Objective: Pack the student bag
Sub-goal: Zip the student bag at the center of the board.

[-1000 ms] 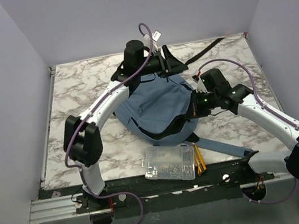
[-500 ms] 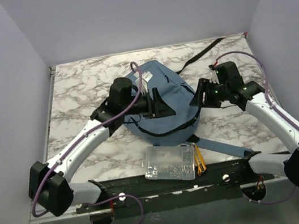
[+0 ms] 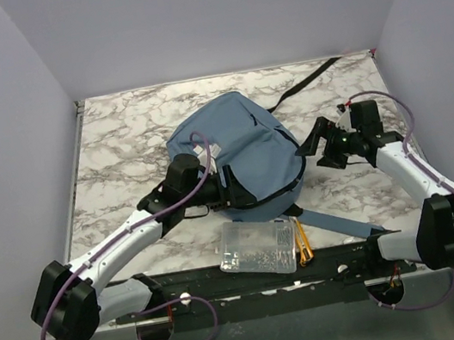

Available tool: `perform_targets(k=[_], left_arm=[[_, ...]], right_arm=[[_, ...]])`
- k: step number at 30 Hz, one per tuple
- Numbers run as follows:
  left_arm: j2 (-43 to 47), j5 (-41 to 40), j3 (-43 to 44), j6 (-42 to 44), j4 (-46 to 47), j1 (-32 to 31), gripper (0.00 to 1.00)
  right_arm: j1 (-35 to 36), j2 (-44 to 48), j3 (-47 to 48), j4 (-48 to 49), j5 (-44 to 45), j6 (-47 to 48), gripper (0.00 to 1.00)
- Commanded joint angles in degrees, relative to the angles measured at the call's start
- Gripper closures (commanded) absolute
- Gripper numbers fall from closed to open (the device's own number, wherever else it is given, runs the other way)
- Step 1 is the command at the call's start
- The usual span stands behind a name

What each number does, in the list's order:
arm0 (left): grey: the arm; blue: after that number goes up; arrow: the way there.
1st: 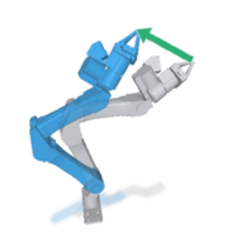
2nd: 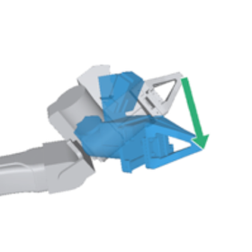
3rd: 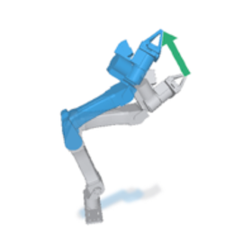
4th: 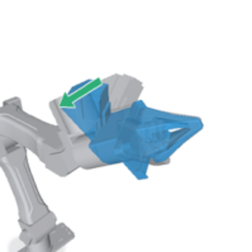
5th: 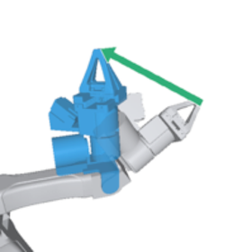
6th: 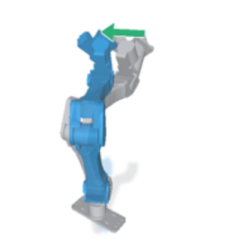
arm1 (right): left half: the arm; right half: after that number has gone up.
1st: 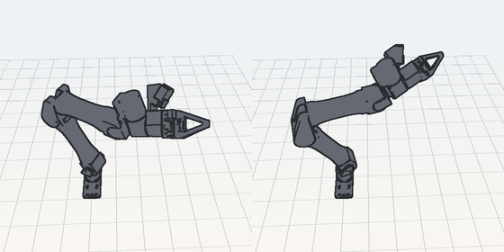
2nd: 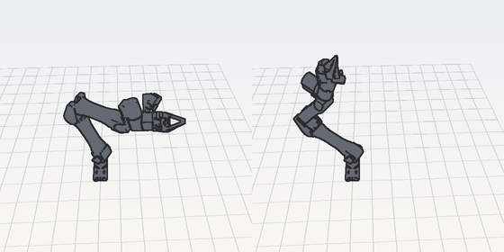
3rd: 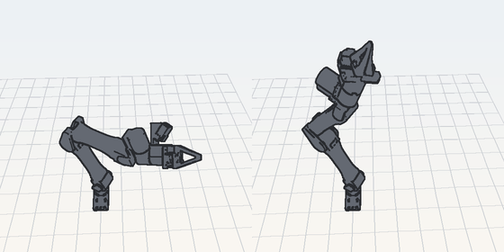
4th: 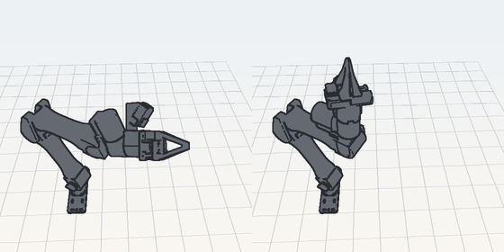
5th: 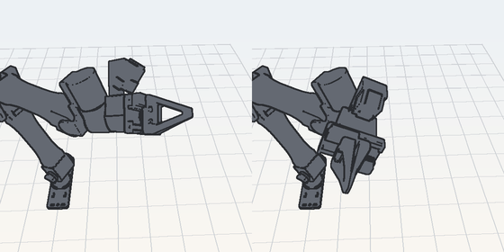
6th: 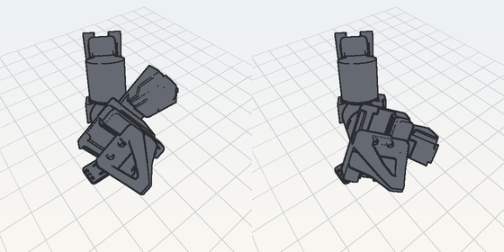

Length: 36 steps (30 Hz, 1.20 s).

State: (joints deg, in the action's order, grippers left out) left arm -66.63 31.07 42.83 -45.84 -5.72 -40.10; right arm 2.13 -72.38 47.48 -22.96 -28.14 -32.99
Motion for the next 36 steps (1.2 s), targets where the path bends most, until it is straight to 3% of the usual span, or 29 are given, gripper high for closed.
perform_targets(k=[1, 7, 18, 22, 28, 36], left_arm=[[-2.44, -5.35, -3.32, -5.15, 8.57, 2.68, 0.40], [-12.15, -3.00, -1.79, -7.97, 15.60, 7.60, 0.40], [-30.48, 0.75, 12.00, -7.04, 17.86, 15.06, 0.42], [-27.62, 1.54, 12.69, -4.31, 17.44, 17.01, 0.43], [-18.61, 6.26, 9.25, -1.76, 15.46, 16.89, 0.41], [-3.71, 5.14, 3.00, 3.62, 8.49, 13.36, 0.38]], right_arm=[[-0.55, -1.79, -3.53, 6.18, -7.43, 0.32, 0.05], [-0.61, -6.89, -5.98, 11.40, -12.47, -0.12, 0.05], [-0.48, -17.30, -7.54, 35.25, -26.46, -14.69, 0.48], [-0.43, -18.37, -5.79, 34.84, -28.27, -15.03, 0.46], [-0.46, -14.97, -5.94, 26.13, -24.68, -8.62, 0.25], [-0.46, -13.18, -8.82, 29.68, -26.92, -10.42, 0.25]])
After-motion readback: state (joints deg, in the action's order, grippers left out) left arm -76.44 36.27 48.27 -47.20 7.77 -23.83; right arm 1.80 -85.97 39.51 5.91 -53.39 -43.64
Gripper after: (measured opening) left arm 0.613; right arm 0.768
